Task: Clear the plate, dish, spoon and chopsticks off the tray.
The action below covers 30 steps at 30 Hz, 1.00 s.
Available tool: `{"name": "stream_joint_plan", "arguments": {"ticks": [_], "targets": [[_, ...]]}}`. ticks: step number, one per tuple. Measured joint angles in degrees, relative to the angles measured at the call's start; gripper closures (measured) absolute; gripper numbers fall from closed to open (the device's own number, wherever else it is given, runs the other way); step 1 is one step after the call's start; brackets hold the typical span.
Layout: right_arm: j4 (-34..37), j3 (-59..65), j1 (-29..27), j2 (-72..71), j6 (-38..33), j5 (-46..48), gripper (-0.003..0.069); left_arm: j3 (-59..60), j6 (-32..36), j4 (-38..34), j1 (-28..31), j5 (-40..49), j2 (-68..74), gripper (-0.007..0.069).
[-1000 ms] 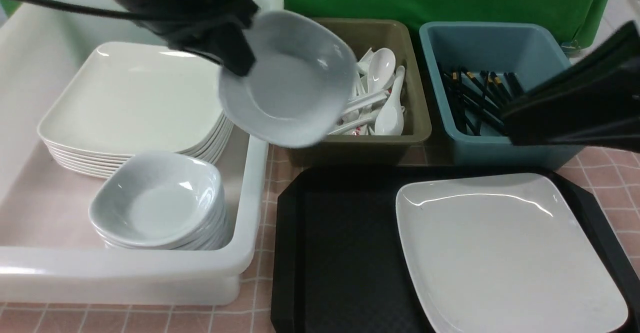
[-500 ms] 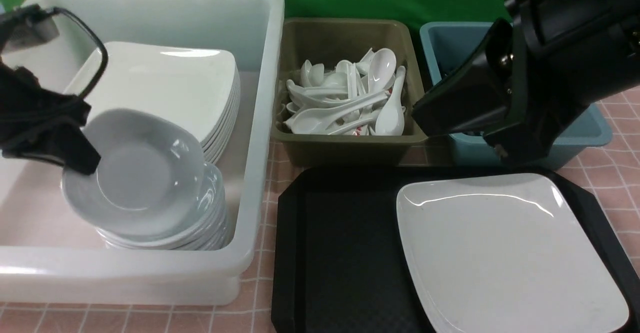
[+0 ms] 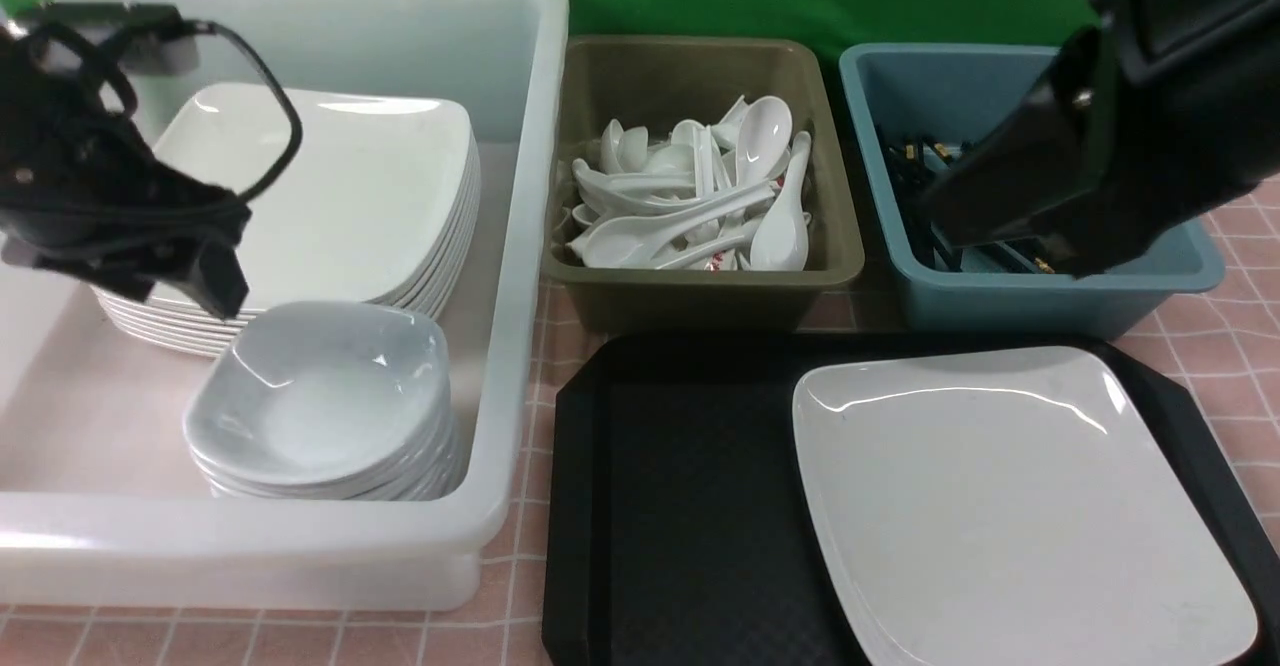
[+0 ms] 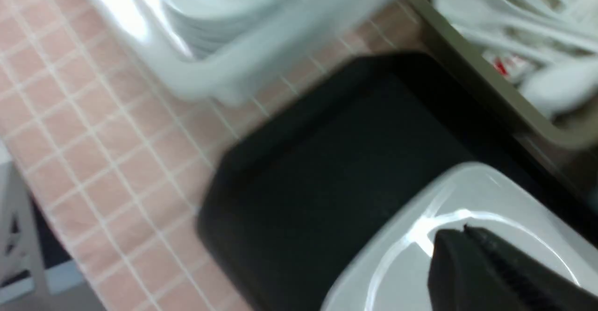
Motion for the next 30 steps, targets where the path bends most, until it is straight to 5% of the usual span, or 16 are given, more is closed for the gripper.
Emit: {"name": "stream_joint_plan", "arguments": {"ticks": [3,9,14,20,30], "targets": [[-0.66,0.0,-3.23,-1.31,0.02,2.11,0.0628,-4.76,-3.31,1.52,-3.52,1.56,-0.62,0.0204],[-1.13,2.13,-15.29,-6.48,-0.16,2.23,0.0628,-12.6,-5.14,-7.98,-21.62,-0.41,1.13,0.0571],[-1.18,9.25,-20.25,-11.84,-0.1,2.17,0.0627,-18.22,-8.51,-9.38,-35.78,-2.44,12.28,0.0626],[-0.41,15.78,-20.54,-16.27,-0.1,2.02,0.0627,-24.69,-11.68,-6.65,-41.69,-5.29,25.84,0.0553],[0.1,18.01,-20.54,-19.59,-0.1,1.95,0.0627,-31.12,-21.3,2.96,-42.2,-14.32,41.94,0.0137]]}}
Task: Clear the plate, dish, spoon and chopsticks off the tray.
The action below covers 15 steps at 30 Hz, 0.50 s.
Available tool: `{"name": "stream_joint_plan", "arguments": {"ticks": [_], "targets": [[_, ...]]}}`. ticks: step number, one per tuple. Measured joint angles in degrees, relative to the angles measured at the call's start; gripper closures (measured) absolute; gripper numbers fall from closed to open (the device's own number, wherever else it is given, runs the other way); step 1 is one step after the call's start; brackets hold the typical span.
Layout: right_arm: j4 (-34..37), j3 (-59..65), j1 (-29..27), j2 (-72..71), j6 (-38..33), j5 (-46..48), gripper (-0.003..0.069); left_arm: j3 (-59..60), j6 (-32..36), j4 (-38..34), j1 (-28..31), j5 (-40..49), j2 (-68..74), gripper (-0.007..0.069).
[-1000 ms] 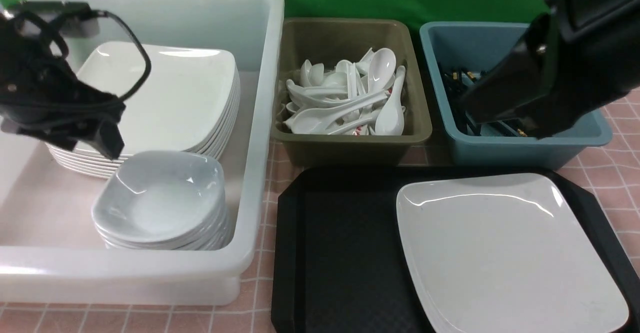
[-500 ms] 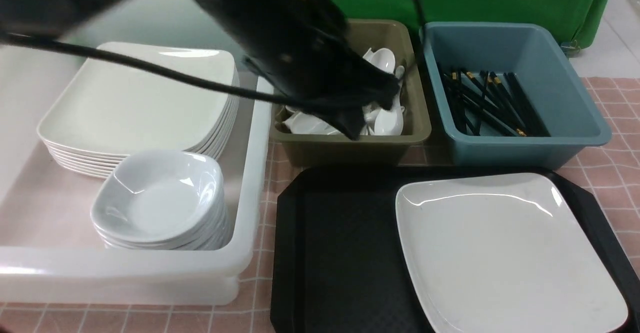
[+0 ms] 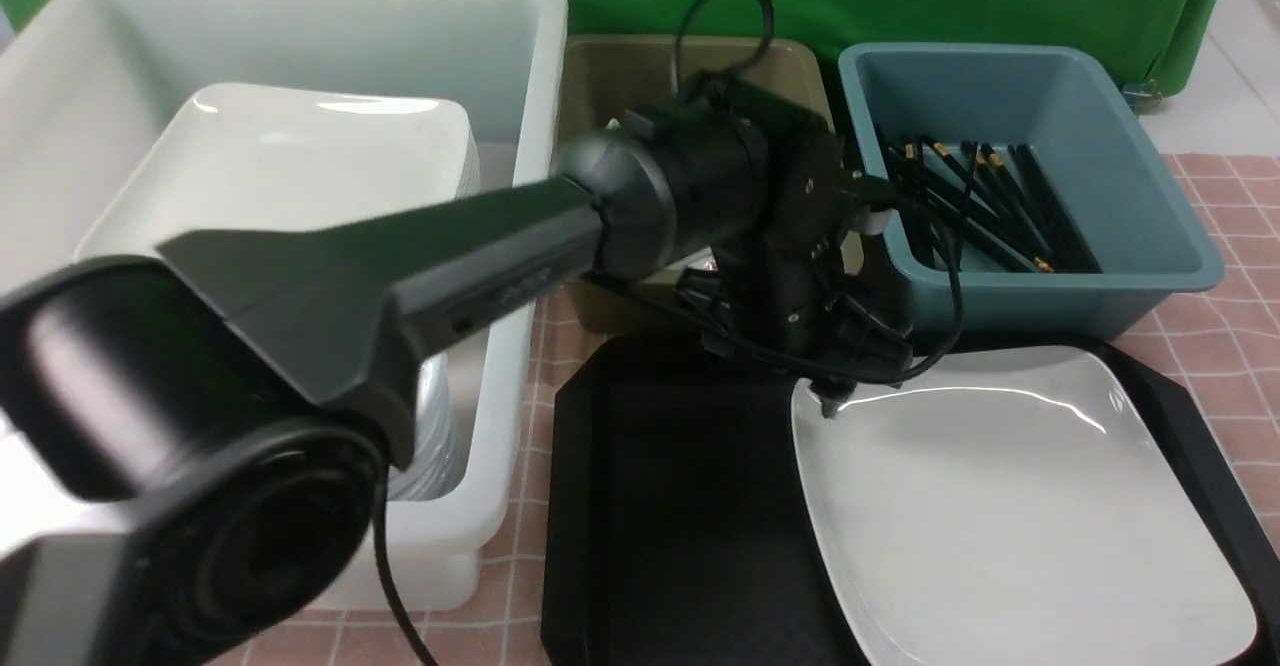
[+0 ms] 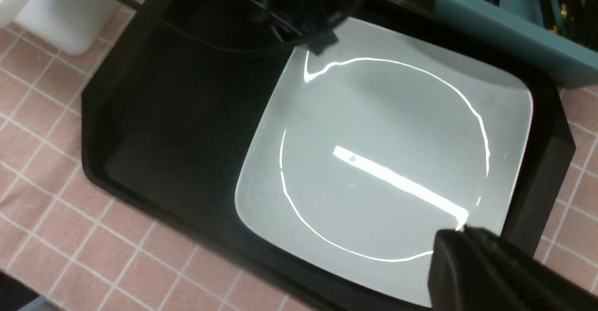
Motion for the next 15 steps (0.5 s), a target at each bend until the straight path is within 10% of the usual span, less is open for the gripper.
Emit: {"name": "stream_joint_plan", "arguments": {"ticks": [8,15], "targets": [[0.0,0.14,0.0,0.0,-0.16,-0.25,0.0627,-0.48,-0.06,-2.62,0.0,-5.76,3.69,0.0085],[0.12,0.52,0.0,0.0,-1.6,-0.39,0.0627,-0.71,1.17,-6.19,0.33,-5.18,3.86,0.0426]]}}
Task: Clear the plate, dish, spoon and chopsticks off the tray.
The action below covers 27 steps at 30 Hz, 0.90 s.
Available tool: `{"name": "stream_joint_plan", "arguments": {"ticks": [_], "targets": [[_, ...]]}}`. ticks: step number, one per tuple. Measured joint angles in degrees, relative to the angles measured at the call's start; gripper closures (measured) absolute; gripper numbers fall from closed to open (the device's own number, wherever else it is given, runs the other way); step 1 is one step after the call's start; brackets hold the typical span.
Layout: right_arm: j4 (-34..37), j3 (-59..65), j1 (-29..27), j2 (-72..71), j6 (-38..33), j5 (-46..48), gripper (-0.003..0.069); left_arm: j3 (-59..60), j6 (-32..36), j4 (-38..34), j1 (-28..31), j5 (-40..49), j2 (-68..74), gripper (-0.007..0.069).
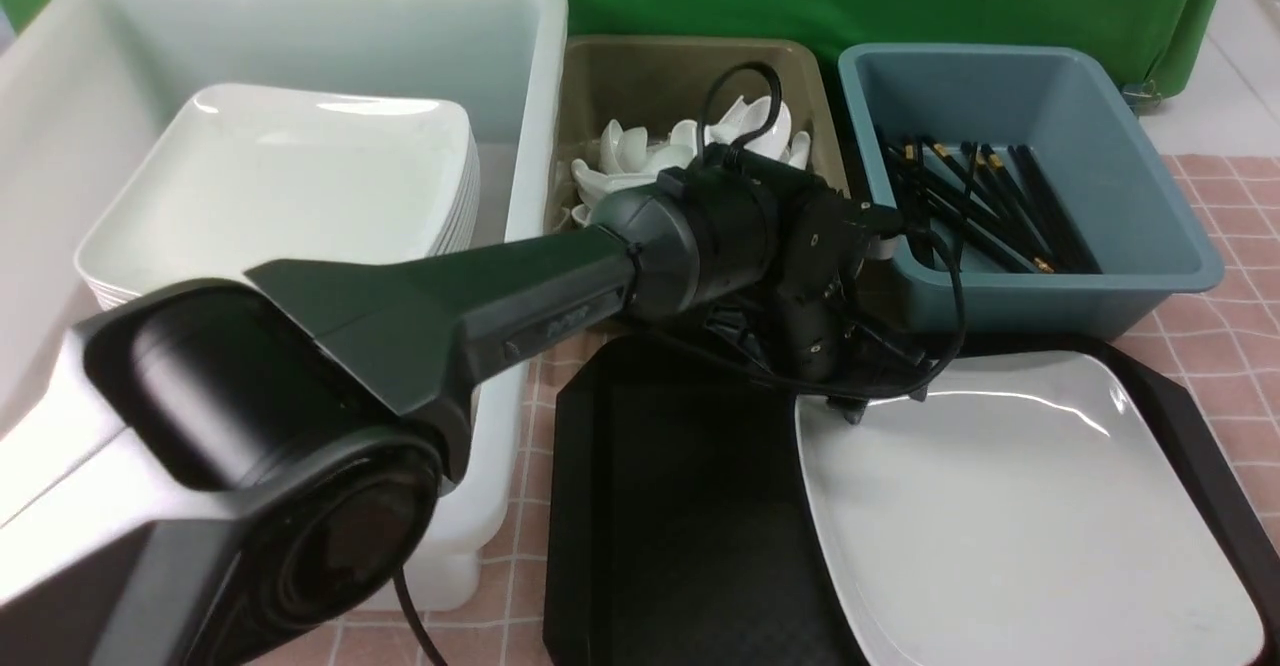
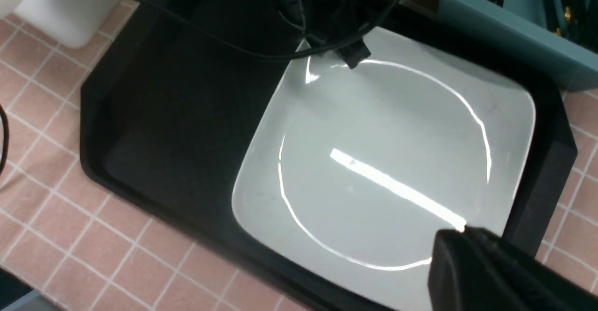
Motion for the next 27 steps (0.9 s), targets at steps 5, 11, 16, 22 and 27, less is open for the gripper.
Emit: {"name": "stream_joint_plan", "arguments": {"ticks": [5,11,16,22,27], "targets": [[0.05,0.0,0.0,0.0,-0.28,-0.29,0.0627,-0.12,0.97,-1.43,0.27,3.14,-0.56,0.0452],[0.09,0.0,0.0,0.0,-0.41,-0.72,0.0627,-0.12,4.0,-1.38,0.1,7.9,-3.72,0.0511],[0.09,0.0,0.0,0.0,-0.41,-0.81,0.0627,-0.12,6.47,-1.5,-0.32,9.46,-8.92,0.0572],[0.09,0.0,0.0,0.0,-0.41,-1.97,0.0627,-0.12,8.28,-0.47,-0.46,11.95,-14.29,0.0598],[0.52,0.0,0.0,0.0,-0.41,-3.59,0.0627,-0.07,9.91,0.77,-0.46,12.91,-18.47,0.0608]]}}
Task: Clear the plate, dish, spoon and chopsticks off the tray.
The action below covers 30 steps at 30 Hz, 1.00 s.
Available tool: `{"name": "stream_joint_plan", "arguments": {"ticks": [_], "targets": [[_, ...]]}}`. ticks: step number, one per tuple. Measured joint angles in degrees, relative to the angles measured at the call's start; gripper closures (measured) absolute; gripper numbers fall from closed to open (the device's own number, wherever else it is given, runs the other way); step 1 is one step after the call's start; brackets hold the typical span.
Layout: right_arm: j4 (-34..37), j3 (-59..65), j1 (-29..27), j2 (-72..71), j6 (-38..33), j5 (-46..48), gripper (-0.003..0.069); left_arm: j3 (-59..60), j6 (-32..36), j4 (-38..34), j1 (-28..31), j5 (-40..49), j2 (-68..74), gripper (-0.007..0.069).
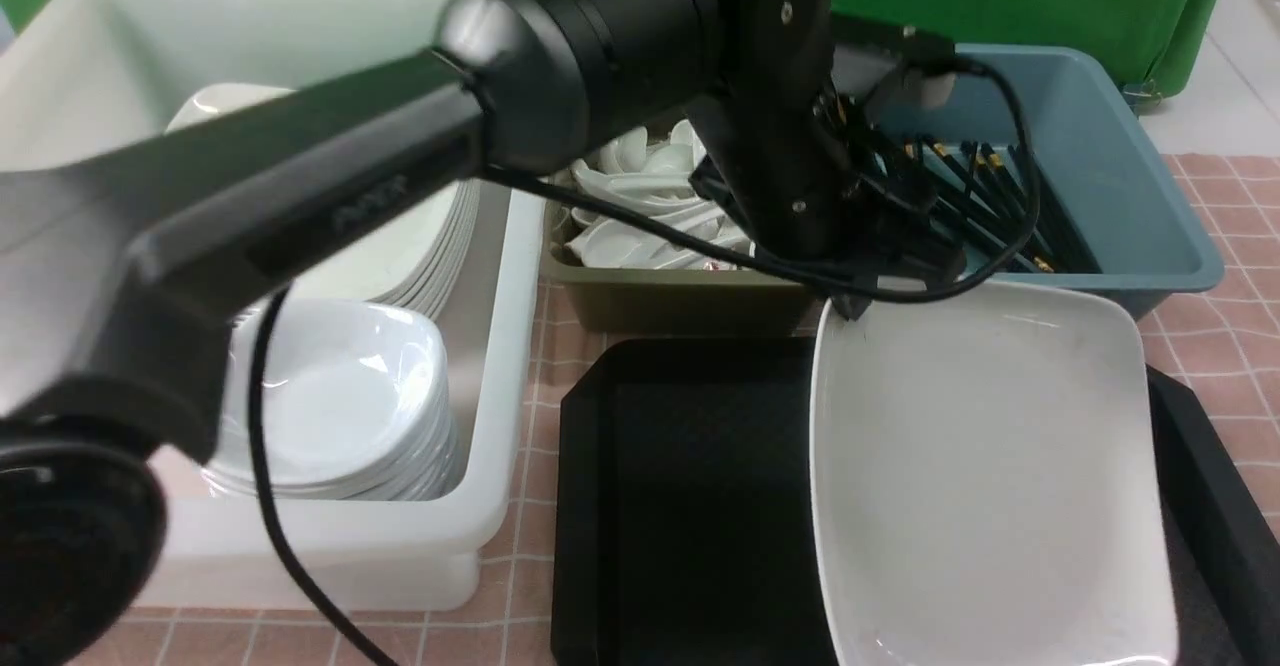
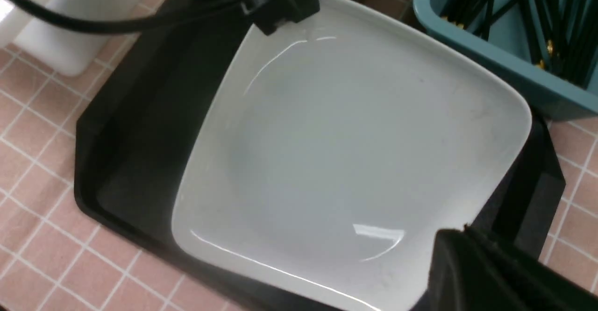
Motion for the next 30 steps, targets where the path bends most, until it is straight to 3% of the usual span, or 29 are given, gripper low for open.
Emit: {"name": "stream_joint_plan", "arguments": {"ticks": [14,30], "targets": [[8.47,0.0,0.0,0.0,-2.8,-2.33,0.0627,0.0,0.63,4.09,0.06,1.82,-9.29,0.061],[11.73,-3.48,0.0,0.0,-2.85,-2.39,0.0627,-1.57,1.06,10.48,0.06,3.46,-13.08,0.0608]]}}
